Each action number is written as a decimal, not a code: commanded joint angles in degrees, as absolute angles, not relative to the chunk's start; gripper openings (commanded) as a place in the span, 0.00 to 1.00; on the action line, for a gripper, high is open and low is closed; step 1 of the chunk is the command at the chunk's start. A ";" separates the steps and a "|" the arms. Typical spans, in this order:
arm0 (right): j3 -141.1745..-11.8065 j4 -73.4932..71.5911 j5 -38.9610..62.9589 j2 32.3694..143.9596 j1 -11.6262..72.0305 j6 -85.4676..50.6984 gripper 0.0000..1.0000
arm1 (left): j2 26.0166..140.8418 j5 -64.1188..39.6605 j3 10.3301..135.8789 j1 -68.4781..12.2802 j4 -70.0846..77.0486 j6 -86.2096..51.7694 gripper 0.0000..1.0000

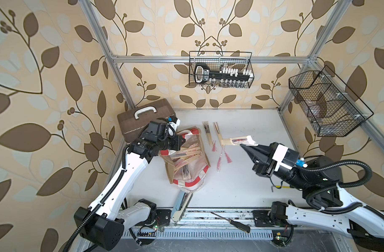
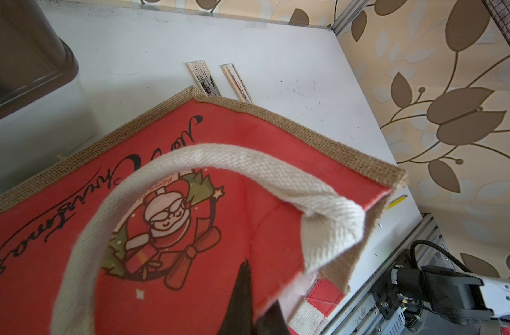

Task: Take out the folding fans from the tote bags
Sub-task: Pick up the folding fan from the canvas bag, then place the folding fan at the center of the board.

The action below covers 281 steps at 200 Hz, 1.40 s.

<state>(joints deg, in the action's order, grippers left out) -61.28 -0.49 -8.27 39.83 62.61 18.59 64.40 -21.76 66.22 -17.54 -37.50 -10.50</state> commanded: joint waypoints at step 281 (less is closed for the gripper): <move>-84.97 14.90 21.88 111.80 12.13 -9.37 0.07 | 64.60 -20.65 67.86 -17.23 -37.18 -10.29 0.00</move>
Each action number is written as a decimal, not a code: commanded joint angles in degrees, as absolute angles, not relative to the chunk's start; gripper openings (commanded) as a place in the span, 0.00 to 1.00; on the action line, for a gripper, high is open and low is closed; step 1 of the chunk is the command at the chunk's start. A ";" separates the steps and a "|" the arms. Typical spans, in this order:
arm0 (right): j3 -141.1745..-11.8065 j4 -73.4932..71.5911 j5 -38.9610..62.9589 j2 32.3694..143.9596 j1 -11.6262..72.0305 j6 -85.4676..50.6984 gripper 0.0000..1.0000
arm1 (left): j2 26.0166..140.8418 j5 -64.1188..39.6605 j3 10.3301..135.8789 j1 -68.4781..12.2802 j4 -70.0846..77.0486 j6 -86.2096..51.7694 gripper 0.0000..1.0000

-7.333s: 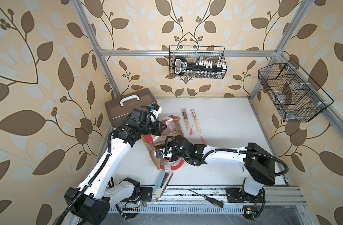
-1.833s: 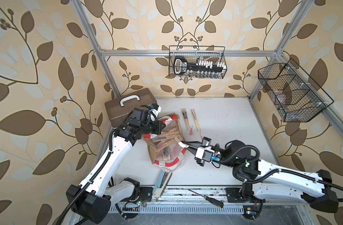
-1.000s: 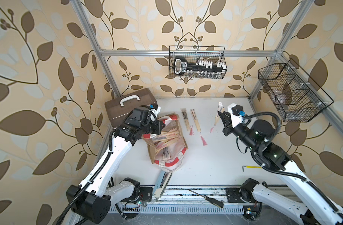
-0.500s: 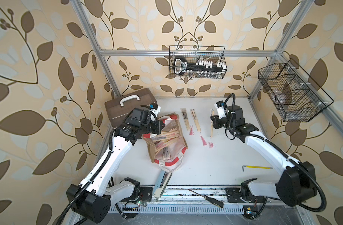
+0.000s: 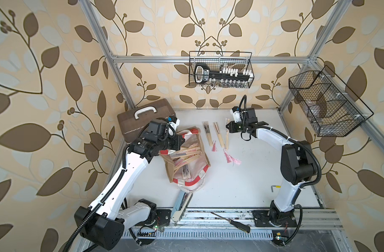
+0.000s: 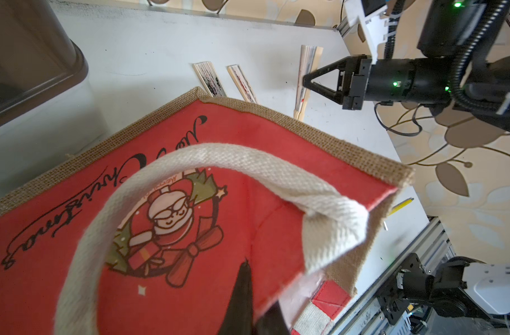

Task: Take out the folding fans from the tote bags
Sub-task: Place the folding fan at the center of the board.

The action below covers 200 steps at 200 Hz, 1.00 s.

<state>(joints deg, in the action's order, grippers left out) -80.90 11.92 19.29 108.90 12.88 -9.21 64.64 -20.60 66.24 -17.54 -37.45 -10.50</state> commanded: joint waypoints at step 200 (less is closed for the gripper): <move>-109.32 27.96 27.42 134.54 7.46 -6.41 0.10 | 65.04 -21.13 67.85 -17.23 -37.18 -10.37 0.00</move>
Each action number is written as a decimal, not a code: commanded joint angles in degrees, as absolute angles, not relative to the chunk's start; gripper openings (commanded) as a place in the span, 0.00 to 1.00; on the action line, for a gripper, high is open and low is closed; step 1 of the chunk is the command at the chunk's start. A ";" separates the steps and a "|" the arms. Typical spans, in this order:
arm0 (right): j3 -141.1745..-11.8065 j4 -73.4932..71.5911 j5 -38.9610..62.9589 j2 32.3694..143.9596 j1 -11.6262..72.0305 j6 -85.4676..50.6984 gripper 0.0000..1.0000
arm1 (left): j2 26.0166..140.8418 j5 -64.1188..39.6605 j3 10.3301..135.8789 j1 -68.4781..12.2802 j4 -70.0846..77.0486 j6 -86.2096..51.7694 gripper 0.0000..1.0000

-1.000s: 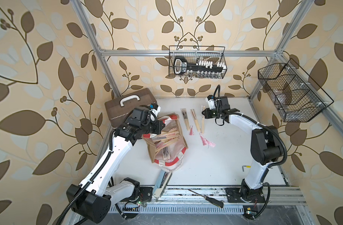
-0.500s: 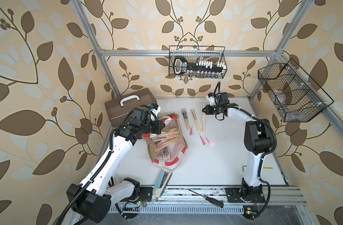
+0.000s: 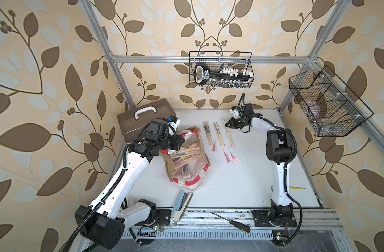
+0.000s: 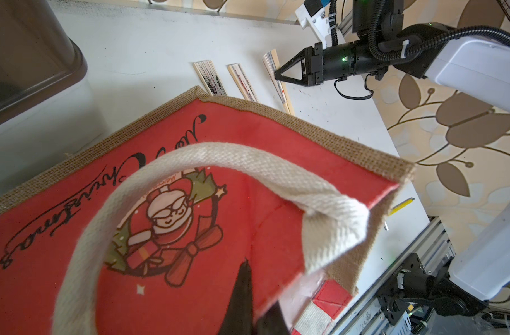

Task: Take out the folding fans from the tote bags
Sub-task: Place the folding fan at the center of the board.

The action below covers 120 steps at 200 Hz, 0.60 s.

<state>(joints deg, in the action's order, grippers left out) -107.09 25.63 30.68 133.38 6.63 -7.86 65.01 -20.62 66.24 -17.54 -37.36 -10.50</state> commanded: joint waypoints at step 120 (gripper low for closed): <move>-106.13 22.89 11.31 131.14 13.51 -11.78 0.38 | 64.73 -20.92 67.83 -17.23 -37.28 -10.21 0.00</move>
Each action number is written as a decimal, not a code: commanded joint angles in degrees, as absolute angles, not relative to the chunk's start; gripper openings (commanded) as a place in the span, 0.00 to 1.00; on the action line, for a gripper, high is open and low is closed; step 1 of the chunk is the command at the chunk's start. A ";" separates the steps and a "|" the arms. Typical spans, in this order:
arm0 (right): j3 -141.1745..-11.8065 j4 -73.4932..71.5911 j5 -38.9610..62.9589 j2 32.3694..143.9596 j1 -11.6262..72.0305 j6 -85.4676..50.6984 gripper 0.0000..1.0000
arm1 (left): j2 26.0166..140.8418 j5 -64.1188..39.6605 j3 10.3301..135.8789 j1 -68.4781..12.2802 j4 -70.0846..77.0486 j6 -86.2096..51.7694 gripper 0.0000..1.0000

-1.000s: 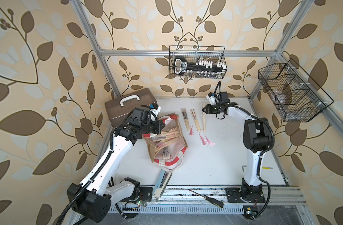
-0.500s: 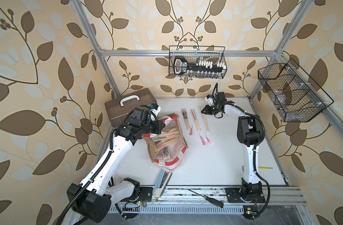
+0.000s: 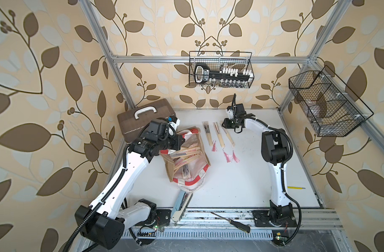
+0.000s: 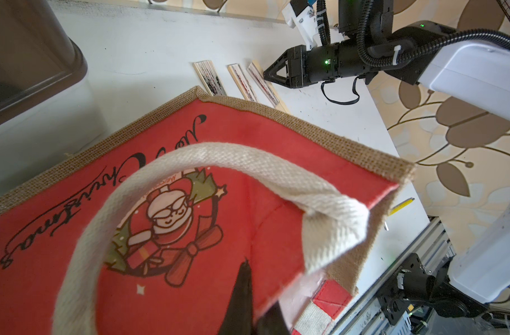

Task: Take out the folding fans from the tote bags
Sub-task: Place the folding fan at the center of the board.

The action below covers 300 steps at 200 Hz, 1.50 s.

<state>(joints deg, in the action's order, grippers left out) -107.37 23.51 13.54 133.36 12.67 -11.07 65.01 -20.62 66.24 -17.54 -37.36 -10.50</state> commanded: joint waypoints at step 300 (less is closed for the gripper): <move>-103.75 25.38 -2.98 133.48 16.81 -9.17 0.59 | 64.69 -21.15 67.76 -17.25 -37.31 -10.20 0.00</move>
